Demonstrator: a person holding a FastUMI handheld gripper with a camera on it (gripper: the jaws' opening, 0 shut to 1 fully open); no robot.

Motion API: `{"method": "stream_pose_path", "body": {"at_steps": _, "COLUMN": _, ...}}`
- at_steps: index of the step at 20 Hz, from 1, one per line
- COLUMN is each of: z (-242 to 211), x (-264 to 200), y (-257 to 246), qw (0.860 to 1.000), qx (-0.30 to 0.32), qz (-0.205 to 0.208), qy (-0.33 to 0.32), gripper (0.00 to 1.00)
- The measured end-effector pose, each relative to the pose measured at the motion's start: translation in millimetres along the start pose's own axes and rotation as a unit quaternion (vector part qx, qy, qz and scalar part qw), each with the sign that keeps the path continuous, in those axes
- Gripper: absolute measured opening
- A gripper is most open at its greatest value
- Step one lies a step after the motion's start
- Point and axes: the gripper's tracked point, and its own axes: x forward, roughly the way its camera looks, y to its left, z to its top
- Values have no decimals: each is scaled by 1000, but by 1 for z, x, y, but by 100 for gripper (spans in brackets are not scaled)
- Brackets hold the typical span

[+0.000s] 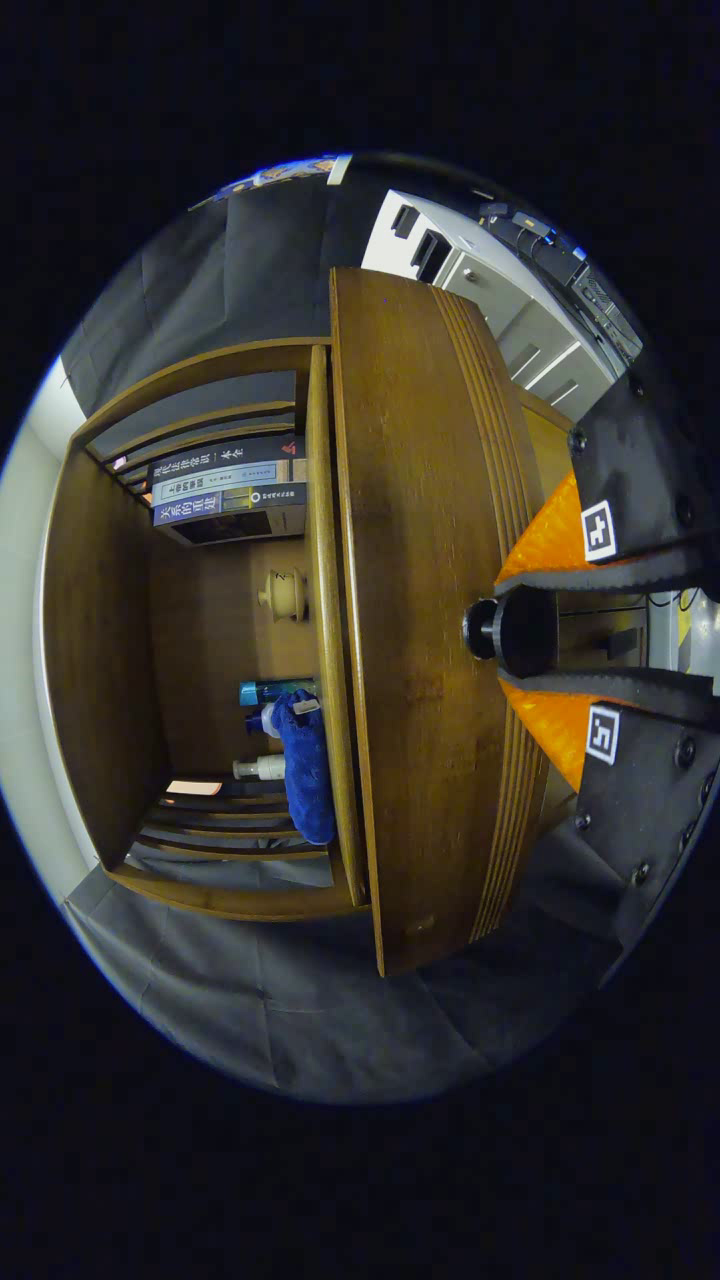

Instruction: Pull open the drawer, take out the items inside it, and place them on the countertop above the cabinet.

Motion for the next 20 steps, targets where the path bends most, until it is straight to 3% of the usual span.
{"method": "stream_pose_path", "body": {"at_steps": 20, "z": -24, "x": -83, "y": 5, "qw": 1000, "qx": -8, "qz": -3, "qy": 20, "gripper": 39}}
